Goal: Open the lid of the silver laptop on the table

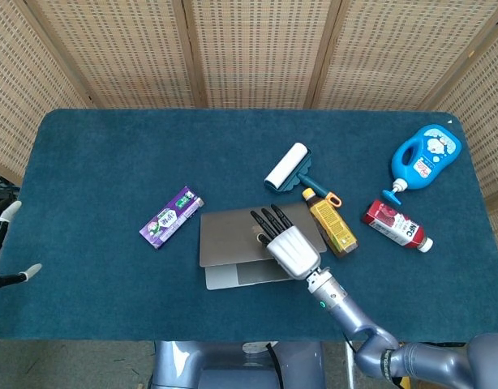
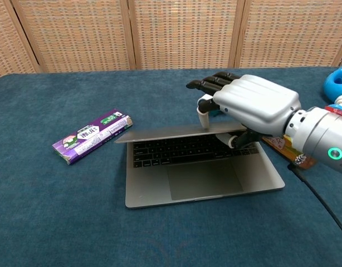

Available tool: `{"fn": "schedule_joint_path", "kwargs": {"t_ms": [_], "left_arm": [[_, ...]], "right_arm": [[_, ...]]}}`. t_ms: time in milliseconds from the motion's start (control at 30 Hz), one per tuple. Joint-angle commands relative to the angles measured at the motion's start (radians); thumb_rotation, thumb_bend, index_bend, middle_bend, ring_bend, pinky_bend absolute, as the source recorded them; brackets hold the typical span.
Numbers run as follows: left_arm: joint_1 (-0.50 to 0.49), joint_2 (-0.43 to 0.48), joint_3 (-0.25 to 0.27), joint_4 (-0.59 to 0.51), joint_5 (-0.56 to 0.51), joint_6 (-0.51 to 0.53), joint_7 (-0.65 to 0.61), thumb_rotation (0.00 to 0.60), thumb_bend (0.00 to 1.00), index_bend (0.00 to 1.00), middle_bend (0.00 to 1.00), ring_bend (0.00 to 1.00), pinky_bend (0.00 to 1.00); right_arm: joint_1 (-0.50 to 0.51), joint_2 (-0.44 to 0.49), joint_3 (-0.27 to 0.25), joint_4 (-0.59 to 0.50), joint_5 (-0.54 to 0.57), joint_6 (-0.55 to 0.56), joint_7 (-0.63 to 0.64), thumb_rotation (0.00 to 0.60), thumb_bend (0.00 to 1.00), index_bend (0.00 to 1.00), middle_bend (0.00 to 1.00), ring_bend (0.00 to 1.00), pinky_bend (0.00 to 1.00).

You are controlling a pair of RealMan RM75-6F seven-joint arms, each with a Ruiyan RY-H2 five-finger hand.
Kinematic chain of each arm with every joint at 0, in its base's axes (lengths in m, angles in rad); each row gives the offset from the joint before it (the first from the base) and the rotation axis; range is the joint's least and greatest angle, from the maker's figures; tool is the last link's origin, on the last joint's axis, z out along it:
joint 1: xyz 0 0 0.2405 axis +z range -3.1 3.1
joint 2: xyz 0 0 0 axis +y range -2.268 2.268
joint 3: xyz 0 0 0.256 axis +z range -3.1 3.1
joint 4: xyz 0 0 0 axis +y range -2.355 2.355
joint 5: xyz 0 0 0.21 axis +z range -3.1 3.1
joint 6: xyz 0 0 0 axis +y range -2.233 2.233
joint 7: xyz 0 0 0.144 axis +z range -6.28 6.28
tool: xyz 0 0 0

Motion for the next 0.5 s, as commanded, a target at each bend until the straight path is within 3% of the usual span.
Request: {"fn": "schedule_joint_path", "kwargs": {"t_ms": [33, 233, 400, 467, 500], "left_arm": [[-0.004, -0.008, 0.001, 0.005, 0.019, 0.008, -0.001, 0.6, 0.0, 0.0, 0.0, 0.0, 0.0], [-0.031, -0.038, 0.023, 0.05, 0.136, 0.025, 0.027, 0.6, 0.0, 0.0, 0.0, 0.0, 0.0], [-0.12, -0.053, 0.09, 0.116, 0.343, -0.044, 0.014, 0.6, 0.0, 0.0, 0.0, 0.0, 0.0], [-0.154, -0.061, 0.107, 0.134, 0.393, -0.067, -0.008, 0.6, 0.06, 0.0, 0.0, 0.0, 0.0], [-0.171, -0.066, 0.114, 0.142, 0.415, -0.079, -0.023, 0.6, 0.14, 0.0, 0.0, 0.0, 0.0]], "right_arm": [[-0.002, 0.017, 0.024, -0.041, 0.046, -0.009, 0.027, 0.6, 0.72, 0.53, 0.12, 0.05, 0.02], [0.009, 0.046, 0.095, -0.133, 0.224, -0.072, 0.016, 0.6, 0.74, 0.55, 0.14, 0.05, 0.03], [0.028, 0.058, 0.131, -0.16, 0.35, -0.103, -0.02, 0.6, 0.74, 0.56, 0.14, 0.05, 0.03], [0.035, 0.059, 0.138, -0.162, 0.377, -0.108, -0.024, 0.6, 0.75, 0.56, 0.14, 0.05, 0.03], [0.039, 0.059, 0.141, -0.162, 0.388, -0.108, -0.023, 0.6, 0.75, 0.57, 0.14, 0.05, 0.03]]}}
